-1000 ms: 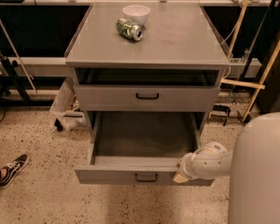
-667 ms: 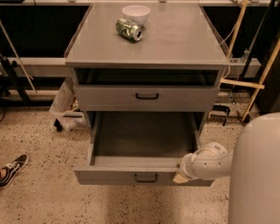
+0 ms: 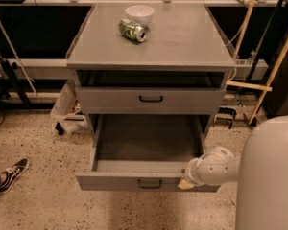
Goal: Open middle drawer
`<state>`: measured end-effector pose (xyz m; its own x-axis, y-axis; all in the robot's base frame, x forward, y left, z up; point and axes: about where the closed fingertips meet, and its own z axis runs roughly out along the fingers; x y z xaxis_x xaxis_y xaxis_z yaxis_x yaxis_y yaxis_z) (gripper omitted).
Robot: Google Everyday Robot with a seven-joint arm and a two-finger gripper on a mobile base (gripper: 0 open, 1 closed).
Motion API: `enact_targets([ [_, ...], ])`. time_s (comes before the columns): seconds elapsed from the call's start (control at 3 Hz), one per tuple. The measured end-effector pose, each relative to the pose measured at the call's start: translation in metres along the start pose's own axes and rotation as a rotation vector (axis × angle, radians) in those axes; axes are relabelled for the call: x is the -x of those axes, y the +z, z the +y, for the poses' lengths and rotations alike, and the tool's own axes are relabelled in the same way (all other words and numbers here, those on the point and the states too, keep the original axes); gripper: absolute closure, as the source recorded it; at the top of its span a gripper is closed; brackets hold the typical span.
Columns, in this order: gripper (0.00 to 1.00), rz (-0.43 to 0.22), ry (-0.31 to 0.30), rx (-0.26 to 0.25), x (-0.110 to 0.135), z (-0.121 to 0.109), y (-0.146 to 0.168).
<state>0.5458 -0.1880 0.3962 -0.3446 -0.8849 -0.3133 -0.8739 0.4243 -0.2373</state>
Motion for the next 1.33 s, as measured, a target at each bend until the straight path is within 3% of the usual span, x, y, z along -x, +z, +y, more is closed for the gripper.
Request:
enact_targets([
  [0.33,0.81,0.0,0.0,0.0,0.0039,-0.0012,-0.001],
  [1.33,0.12,0.0,0.0,0.0,0.0039,-0.0012,-0.001],
])
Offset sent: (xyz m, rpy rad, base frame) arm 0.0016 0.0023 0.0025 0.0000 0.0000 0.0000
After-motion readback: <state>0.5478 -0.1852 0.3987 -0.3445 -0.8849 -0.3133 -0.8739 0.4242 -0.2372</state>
